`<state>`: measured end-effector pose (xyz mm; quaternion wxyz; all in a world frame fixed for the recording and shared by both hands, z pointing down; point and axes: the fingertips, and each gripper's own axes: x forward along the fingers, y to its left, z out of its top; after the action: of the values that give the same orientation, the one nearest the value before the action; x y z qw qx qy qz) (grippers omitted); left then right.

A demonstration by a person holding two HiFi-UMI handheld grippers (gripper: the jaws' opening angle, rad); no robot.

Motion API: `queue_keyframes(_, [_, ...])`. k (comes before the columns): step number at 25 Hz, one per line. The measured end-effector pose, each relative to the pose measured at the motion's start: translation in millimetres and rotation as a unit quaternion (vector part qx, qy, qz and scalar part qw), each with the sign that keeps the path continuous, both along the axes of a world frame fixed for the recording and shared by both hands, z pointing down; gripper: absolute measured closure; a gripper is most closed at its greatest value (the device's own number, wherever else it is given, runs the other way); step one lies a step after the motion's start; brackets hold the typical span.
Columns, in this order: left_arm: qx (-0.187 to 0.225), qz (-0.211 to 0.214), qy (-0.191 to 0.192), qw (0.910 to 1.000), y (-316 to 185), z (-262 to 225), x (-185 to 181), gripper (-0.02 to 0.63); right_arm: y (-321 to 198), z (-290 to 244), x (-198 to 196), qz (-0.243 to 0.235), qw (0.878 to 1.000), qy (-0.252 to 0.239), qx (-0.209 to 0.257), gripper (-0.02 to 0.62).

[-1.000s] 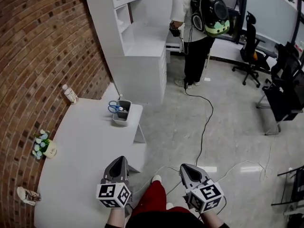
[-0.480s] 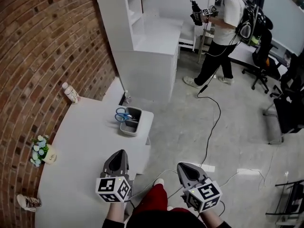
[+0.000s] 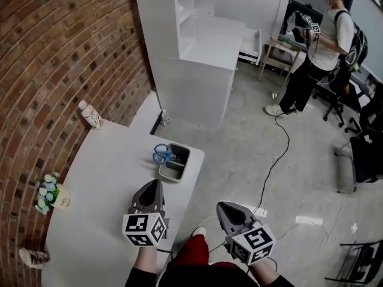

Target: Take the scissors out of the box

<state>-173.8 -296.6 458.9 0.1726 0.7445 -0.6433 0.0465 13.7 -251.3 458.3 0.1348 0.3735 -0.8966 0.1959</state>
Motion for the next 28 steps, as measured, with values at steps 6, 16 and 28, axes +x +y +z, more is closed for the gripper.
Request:
queue_keyframes(6, [0.003,-0.003,0.004,1.0000,-27,7,-12,0.600,-25,6,-33,-0.036,0.999,0.003,-0.001,0.588])
queue_keyframes(16, [-0.025,-0.021,0.014,0.9994,-57,29,-32,0.554,-57,21,-69,-0.073,0.997,0.012,-0.014,0.588])
queue_keyframes(28, [-0.062,-0.010,0.059,0.9963,-85,63,-38,0.509,-78,47,-87,-0.081,0.996,0.026,-0.041,0.586])
